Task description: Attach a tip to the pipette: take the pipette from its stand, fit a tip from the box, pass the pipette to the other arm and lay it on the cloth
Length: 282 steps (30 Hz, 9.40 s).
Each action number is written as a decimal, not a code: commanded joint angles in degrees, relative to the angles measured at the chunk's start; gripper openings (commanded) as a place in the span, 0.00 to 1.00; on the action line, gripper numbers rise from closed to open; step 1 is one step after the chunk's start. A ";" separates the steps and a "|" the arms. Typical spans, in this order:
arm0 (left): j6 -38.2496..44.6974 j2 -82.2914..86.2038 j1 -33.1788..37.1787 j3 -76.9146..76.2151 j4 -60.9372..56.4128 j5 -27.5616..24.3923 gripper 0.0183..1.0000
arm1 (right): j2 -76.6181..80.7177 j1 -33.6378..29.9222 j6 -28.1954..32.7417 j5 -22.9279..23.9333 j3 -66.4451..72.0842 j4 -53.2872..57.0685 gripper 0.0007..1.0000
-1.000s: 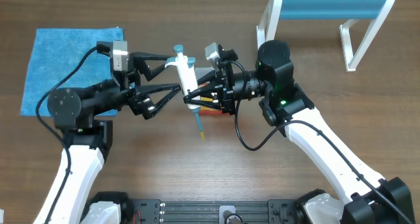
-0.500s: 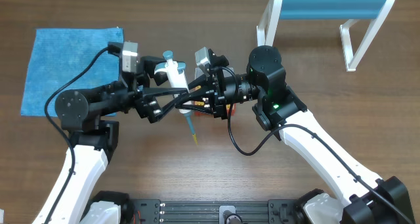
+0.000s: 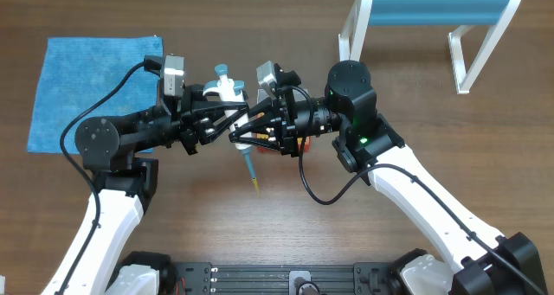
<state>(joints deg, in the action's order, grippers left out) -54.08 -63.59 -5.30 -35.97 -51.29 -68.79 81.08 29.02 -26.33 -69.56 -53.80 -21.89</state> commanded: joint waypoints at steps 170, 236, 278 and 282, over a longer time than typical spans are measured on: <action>63.95 54.66 7.52 20.35 57.18 56.59 1.00 | -80.37 -15.85 19.80 91.01 53.57 24.26 0.97; 51.08 63.41 7.48 35.65 55.47 72.67 1.00 | -80.52 -30.58 26.47 74.31 53.57 25.59 0.97; 51.08 63.41 7.48 35.65 55.49 72.67 1.00 | -80.50 -33.18 27.06 69.75 53.57 26.10 0.97; 51.08 63.41 7.48 35.65 55.47 72.67 1.00 | -80.50 -33.18 27.06 69.75 53.57 26.10 0.97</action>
<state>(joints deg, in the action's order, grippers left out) -1.89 -0.78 2.42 -0.40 3.86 2.98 0.89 -3.81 -0.05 1.10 -0.38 3.68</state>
